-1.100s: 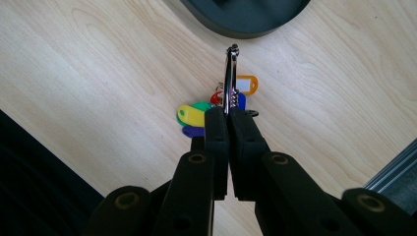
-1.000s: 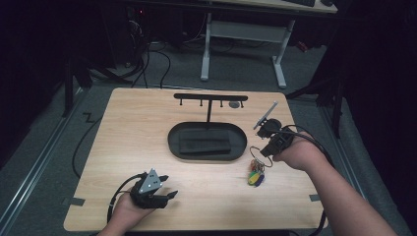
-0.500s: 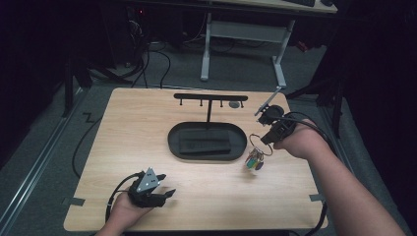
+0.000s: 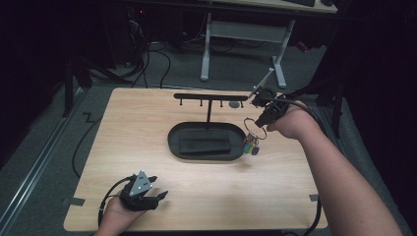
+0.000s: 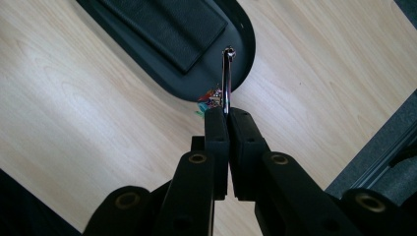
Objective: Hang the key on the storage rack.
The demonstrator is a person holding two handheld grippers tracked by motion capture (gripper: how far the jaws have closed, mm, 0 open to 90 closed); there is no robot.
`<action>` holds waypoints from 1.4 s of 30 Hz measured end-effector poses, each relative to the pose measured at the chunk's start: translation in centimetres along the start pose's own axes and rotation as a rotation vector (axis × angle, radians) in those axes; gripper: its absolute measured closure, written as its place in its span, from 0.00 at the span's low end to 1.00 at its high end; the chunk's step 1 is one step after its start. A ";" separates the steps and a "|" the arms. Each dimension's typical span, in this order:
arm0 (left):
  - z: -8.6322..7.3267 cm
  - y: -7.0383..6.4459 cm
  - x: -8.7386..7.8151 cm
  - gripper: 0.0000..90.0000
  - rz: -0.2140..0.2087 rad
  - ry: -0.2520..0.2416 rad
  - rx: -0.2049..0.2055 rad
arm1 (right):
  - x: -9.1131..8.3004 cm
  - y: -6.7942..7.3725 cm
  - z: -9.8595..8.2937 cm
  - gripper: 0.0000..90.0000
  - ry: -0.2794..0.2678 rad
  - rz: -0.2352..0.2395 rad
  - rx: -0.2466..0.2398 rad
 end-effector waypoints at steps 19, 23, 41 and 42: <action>-2.6 -0.4 -3.1 0.40 0.086 0.003 -0.048 | 2.1 -2.2 4.5 0.98 -0.017 0.016 0.033; -2.9 -0.4 -3.6 0.41 0.095 0.007 -0.059 | 2.7 -2.8 5.3 0.98 -0.018 0.014 0.039; -3.2 -0.8 -3.8 0.42 0.103 0.008 -0.058 | 5.2 -4.4 6.2 0.97 -0.005 -0.024 0.053; -3.2 -0.8 -3.7 0.42 0.101 0.007 -0.059 | 5.3 -4.4 6.2 0.97 -0.009 -0.025 0.046</action>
Point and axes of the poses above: each handheld gripper's, and its own axes: x roughly forward along the jaws, z roughly out of its top, y roughly to its left, the point moved 3 cm from there along x, roughly forward along the jaws, and after that the axes turned 8 degrees about -z, right-handed, at the moved point
